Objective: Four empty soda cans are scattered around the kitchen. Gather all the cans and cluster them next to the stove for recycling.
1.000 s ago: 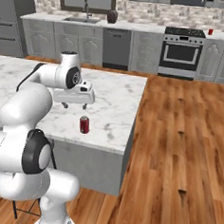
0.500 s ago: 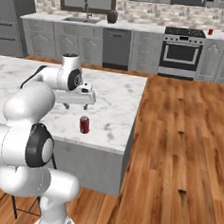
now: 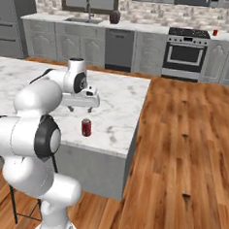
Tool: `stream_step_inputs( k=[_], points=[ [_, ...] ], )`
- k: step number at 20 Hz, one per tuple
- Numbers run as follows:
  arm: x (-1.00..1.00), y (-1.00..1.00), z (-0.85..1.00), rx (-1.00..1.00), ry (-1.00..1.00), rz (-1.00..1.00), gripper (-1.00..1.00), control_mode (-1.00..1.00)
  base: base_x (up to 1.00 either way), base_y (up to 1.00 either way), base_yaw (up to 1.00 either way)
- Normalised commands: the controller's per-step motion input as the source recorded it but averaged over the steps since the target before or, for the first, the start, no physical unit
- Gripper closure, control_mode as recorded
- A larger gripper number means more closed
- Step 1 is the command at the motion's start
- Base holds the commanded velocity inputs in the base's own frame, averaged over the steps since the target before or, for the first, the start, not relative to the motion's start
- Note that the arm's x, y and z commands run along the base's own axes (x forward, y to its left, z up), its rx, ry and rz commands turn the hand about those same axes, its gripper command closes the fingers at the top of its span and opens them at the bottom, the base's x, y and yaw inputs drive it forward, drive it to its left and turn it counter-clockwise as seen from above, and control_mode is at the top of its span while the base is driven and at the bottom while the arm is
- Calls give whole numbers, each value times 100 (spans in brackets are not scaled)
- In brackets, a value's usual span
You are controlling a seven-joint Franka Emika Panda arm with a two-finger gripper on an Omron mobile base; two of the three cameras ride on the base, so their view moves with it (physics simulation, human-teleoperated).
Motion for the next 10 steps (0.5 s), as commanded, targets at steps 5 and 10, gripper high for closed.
stream_step_inputs(
  k=[5,10],
  points=[
    [26,1,-16,1,0,0,-100,-100,0,0,0],
    [22,4,-20,2,0,1,-100,-100,0,0,0]
  ],
)
